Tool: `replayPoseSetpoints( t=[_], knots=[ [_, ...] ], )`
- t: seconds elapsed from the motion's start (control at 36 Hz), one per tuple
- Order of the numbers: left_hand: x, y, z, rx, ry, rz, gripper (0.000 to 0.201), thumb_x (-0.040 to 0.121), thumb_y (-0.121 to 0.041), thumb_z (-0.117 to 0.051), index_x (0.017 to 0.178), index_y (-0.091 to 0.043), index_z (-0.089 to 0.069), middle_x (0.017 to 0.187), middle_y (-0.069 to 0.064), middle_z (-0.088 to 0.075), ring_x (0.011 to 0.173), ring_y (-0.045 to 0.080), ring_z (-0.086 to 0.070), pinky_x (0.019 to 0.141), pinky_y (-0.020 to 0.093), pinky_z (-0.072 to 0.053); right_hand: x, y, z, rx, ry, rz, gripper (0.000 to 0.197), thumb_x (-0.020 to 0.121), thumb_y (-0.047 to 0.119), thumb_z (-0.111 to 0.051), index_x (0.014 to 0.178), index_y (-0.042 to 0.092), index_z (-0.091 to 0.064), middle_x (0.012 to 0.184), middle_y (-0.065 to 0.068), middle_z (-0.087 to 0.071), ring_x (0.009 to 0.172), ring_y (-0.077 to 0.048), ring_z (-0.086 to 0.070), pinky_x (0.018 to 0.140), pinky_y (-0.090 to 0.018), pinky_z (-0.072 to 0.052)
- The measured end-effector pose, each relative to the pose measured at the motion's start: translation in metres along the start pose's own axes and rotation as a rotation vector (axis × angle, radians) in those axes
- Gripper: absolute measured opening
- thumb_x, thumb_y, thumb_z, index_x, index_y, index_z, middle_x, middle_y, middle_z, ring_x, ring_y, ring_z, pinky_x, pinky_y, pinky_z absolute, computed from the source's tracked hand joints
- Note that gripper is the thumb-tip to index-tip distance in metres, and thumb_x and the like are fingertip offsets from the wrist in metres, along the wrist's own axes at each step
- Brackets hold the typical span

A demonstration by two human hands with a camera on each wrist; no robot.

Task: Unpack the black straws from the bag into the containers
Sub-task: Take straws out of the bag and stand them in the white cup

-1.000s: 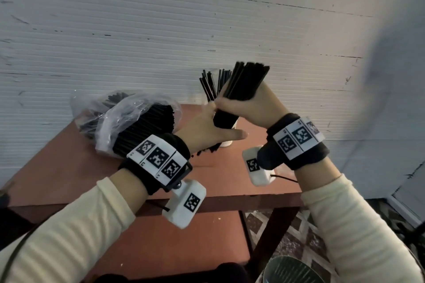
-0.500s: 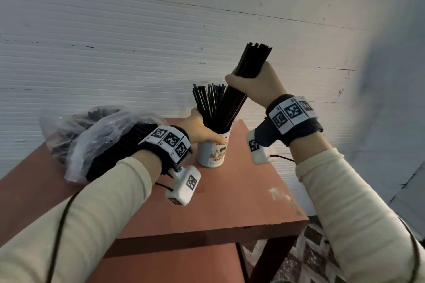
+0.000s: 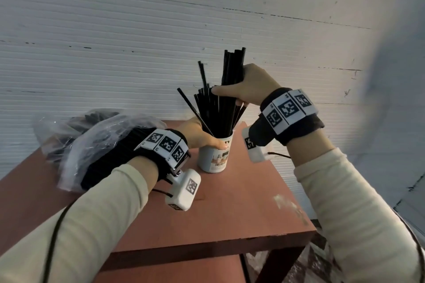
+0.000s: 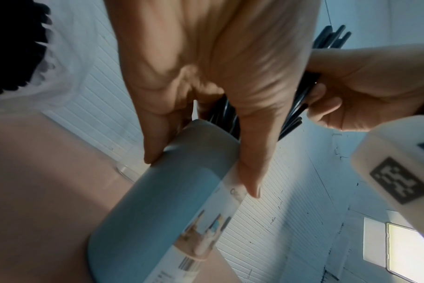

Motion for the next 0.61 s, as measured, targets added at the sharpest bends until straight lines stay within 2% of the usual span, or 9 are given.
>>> replayPoseSetpoints(
  t=[0.06, 0.22, 0.28, 0.33, 0.39, 0.44, 0.5, 0.53, 0.61],
  knots=[
    [0.002, 0.002, 0.0, 0.003, 0.0, 0.006, 0.076, 0.041, -0.035, -0.092, 0.112, -0.031, -0.066, 0.11, -0.011, -0.071, 0.108, 0.013, -0.064, 0.1, 0.043, -0.049, 0.001, 0.0, 0.001, 0.028, 0.001, 0.004, 0.029, 0.076, 0.041, -0.077, 0.08, 0.016, -0.063, 0.069, -0.004, -0.069, 0.054, -0.01, -0.061, 0.05, -0.021, -0.049],
    [0.004, 0.001, 0.006, -0.002, -0.045, -0.03, 0.077, 0.059, -0.023, -0.092, 0.125, -0.033, -0.054, 0.112, -0.016, -0.063, 0.112, 0.011, -0.057, 0.101, 0.035, -0.046, -0.001, -0.002, 0.011, -0.056, -0.135, 0.068, 0.037, 0.08, 0.046, -0.071, 0.098, 0.013, -0.065, 0.092, 0.0, -0.067, 0.082, -0.014, -0.062, 0.066, -0.025, -0.045],
    [0.002, -0.001, 0.006, -0.001, -0.049, -0.046, 0.078, 0.06, -0.022, -0.092, 0.126, -0.031, -0.053, 0.113, -0.015, -0.062, 0.113, 0.011, -0.057, 0.102, 0.034, -0.045, -0.005, -0.001, 0.007, -0.132, -0.195, 0.109, 0.035, 0.086, 0.044, -0.065, 0.097, 0.011, -0.064, 0.094, -0.001, -0.066, 0.089, -0.018, -0.058, 0.081, -0.031, -0.045],
    [0.002, -0.003, 0.006, 0.017, -0.04, -0.062, 0.083, 0.058, -0.023, -0.092, 0.131, -0.028, -0.052, 0.119, -0.012, -0.063, 0.116, 0.013, -0.057, 0.104, 0.036, -0.044, -0.009, -0.003, 0.004, -0.234, -0.282, 0.142, 0.036, 0.089, 0.043, -0.061, 0.106, 0.012, -0.062, 0.104, -0.002, -0.063, 0.101, -0.021, -0.051, 0.096, -0.034, -0.036],
    [0.0, -0.007, 0.003, 0.019, -0.02, -0.076, 0.085, 0.056, -0.023, -0.093, 0.131, -0.027, -0.052, 0.12, -0.01, -0.064, 0.115, 0.014, -0.058, 0.104, 0.04, -0.046, -0.014, 0.0, 0.001, -0.188, -0.349, 0.224, 0.051, 0.088, 0.037, -0.062, 0.131, 0.013, -0.048, 0.129, -0.006, -0.052, 0.122, -0.026, -0.044, 0.105, -0.036, -0.033],
    [0.001, -0.009, 0.0, 0.005, 0.0, -0.082, 0.086, 0.053, -0.025, -0.093, 0.129, -0.026, -0.054, 0.118, -0.009, -0.066, 0.114, 0.014, -0.06, 0.102, 0.041, -0.047, -0.02, 0.007, -0.002, -0.058, -0.357, 0.361, 0.068, 0.089, 0.025, -0.063, 0.146, 0.01, -0.03, 0.148, -0.011, -0.035, 0.137, -0.025, -0.034, 0.114, -0.035, -0.032],
    [0.0, -0.013, -0.001, 0.022, 0.003, -0.099, 0.082, 0.056, -0.023, -0.093, 0.129, -0.023, -0.054, 0.117, -0.008, -0.066, 0.113, 0.012, -0.06, 0.098, 0.035, -0.048, -0.023, 0.014, -0.01, -0.082, -0.303, 0.424, 0.066, 0.093, 0.018, -0.057, 0.15, 0.012, -0.025, 0.154, -0.009, -0.028, 0.141, -0.02, -0.03, 0.113, -0.018, -0.024],
    [0.0, -0.014, -0.001, 0.03, 0.001, -0.109, 0.078, 0.06, -0.019, -0.091, 0.129, -0.022, -0.054, 0.116, -0.008, -0.066, 0.112, 0.011, -0.06, 0.095, 0.031, -0.048, -0.022, 0.013, -0.017, -0.127, -0.266, 0.426, 0.057, 0.096, 0.018, -0.053, 0.148, 0.012, -0.03, 0.152, -0.008, -0.033, 0.139, -0.02, -0.034, 0.109, -0.013, -0.022],
    [-0.002, -0.018, 0.0, 0.06, -0.005, -0.14, 0.062, 0.066, -0.011, -0.088, 0.12, -0.018, -0.056, 0.108, -0.008, -0.065, 0.101, 0.005, -0.06, 0.081, 0.018, -0.047, -0.023, 0.011, -0.024, -0.235, -0.246, 0.423, 0.031, 0.1, 0.017, -0.044, 0.124, 0.004, -0.061, 0.128, -0.012, -0.06, 0.124, -0.026, -0.051, 0.098, -0.011, -0.024]
  ],
)
Point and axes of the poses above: each hand's wrist, its own x-axis towards the middle knuckle, its own z-axis out of the back of the hand, y = z × x, the point moved 10 cm from there along x, towards the middle knuckle
